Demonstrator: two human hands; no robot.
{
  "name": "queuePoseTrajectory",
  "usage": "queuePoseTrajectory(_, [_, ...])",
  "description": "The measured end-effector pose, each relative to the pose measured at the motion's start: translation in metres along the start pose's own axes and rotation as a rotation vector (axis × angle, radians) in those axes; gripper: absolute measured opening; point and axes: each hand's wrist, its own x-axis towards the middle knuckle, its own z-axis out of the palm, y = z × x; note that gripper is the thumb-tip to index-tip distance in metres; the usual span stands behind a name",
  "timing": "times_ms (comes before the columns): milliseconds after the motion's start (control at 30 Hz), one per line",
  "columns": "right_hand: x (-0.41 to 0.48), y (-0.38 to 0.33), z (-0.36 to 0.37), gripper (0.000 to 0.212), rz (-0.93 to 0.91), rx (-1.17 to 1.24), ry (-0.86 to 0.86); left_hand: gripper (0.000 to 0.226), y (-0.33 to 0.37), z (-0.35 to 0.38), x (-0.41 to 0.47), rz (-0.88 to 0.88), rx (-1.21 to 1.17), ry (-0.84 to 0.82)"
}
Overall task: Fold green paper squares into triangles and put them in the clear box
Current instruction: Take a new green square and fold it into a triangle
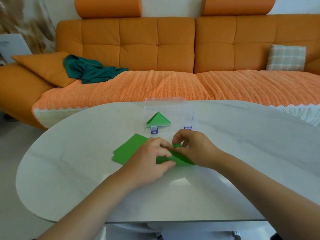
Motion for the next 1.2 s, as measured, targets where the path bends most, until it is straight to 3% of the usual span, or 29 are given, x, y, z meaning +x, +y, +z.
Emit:
queuePoseTrajectory(133, [-0.002, -0.008, -0.002, 0.041, 0.065, 0.211, -0.024, 0.020, 0.002, -0.003, 0.005, -0.116, -0.029, 0.031])
queuePoseTrajectory(333, [-0.006, -0.020, -0.008, 0.010, 0.211, 0.498, -0.016, 0.010, 0.001, -0.005, 0.014, -0.224, -0.268, 0.051])
queuePoseTrajectory(533, [-0.010, -0.021, -0.009, 0.024, 0.261, 0.471, -0.086, 0.007, -0.001, -0.001, 0.020, -0.280, -0.383, 0.142])
queuePoseTrajectory(600, [-0.010, -0.021, -0.010, 0.028, 0.277, 0.467, -0.080, 0.019, -0.001, 0.000, 0.020, -0.292, -0.398, 0.148])
queuePoseTrajectory(667, [-0.009, -0.020, -0.011, 0.030, 0.296, 0.451, -0.057, 0.022, -0.001, -0.004, 0.019, -0.286, -0.319, 0.169])
queuePoseTrajectory(767, [-0.008, -0.020, -0.012, 0.030, 0.318, 0.411, -0.018, 0.023, -0.011, -0.013, 0.016, -0.278, -0.005, 0.160])
queuePoseTrajectory(867, [-0.008, -0.021, -0.013, 0.032, 0.311, 0.400, -0.007, 0.031, -0.019, -0.020, 0.011, -0.406, 0.202, 0.059])
queuePoseTrajectory(967, [-0.008, -0.022, -0.012, 0.032, 0.302, 0.403, -0.009, 0.033, -0.019, -0.024, 0.007, -0.496, 0.288, 0.069])
queuePoseTrajectory(1067, [-0.007, -0.024, -0.010, 0.032, 0.305, 0.405, -0.010, 0.037, -0.011, -0.029, 0.003, -0.386, 0.268, 0.130])
queuePoseTrajectory(1133, [-0.006, -0.026, -0.009, 0.032, 0.302, 0.443, -0.018, 0.043, 0.000, -0.028, 0.002, -0.246, 0.165, 0.118])
queuePoseTrajectory(1200, [-0.006, -0.027, -0.009, 0.032, 0.285, 0.511, -0.042, 0.046, 0.008, -0.021, 0.002, -0.235, 0.019, 0.102])
